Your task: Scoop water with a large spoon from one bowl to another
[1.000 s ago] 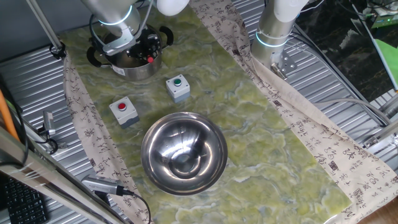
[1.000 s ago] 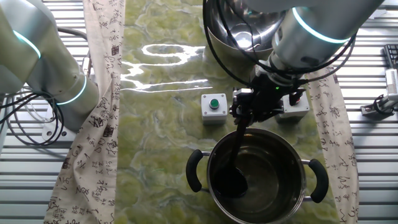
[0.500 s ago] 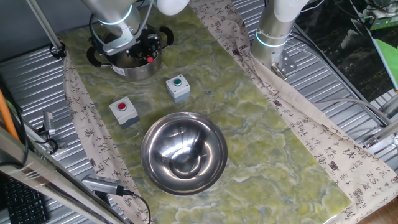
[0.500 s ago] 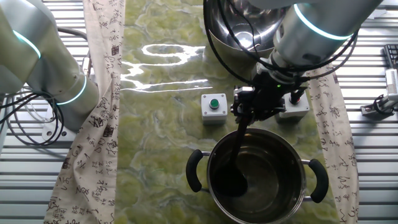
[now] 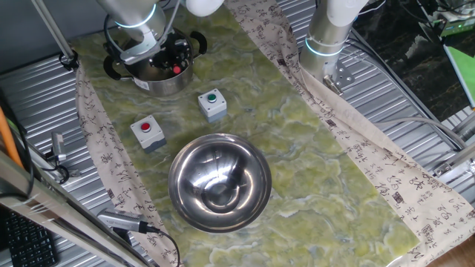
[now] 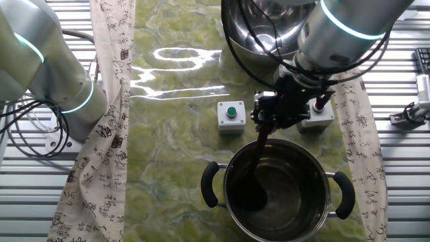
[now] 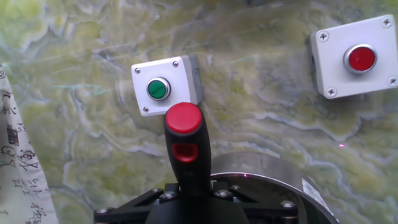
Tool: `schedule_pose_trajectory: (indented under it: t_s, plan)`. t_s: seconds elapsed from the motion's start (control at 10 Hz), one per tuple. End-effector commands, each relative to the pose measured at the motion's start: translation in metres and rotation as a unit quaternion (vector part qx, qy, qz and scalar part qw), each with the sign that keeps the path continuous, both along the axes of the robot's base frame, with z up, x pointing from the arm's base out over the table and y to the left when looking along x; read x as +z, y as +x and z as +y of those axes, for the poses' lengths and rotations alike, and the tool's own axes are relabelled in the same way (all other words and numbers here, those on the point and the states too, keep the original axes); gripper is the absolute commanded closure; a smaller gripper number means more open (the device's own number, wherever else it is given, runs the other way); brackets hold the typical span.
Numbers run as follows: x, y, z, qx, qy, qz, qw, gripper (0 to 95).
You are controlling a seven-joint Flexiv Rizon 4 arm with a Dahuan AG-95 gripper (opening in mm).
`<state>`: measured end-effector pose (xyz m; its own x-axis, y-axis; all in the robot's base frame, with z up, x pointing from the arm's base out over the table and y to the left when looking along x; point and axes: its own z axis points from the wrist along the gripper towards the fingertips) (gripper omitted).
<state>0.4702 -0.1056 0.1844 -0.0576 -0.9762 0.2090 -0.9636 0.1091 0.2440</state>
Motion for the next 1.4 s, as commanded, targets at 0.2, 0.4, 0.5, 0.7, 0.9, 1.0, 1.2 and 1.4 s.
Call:
schedule_pose_trajectory:
  t_s: [0.2,0.4,0.5,0.7,0.9,1.0,1.2,1.4]
  plan:
    - [0.004,0.002,0.001,0.001,0.001,-0.010,0.9999,95.0]
    - [0.011,0.002,0.000,0.000,0.000,-0.029,0.9996,95.0]
    - [0.012,0.002,-0.001,-0.001,0.001,-0.038,0.9993,95.0]
    - [0.015,0.001,-0.004,-0.006,0.002,-0.051,0.9987,95.0]
    - [0.020,0.000,-0.006,-0.009,0.001,-0.063,0.9980,95.0]
    - [0.021,0.000,-0.006,-0.008,0.000,-0.064,0.9979,95.0]
    - [0.026,0.002,-0.007,-0.011,-0.001,-0.071,0.9974,95.0]
    - [0.027,0.005,-0.007,-0.012,0.001,-0.072,0.9974,95.0]
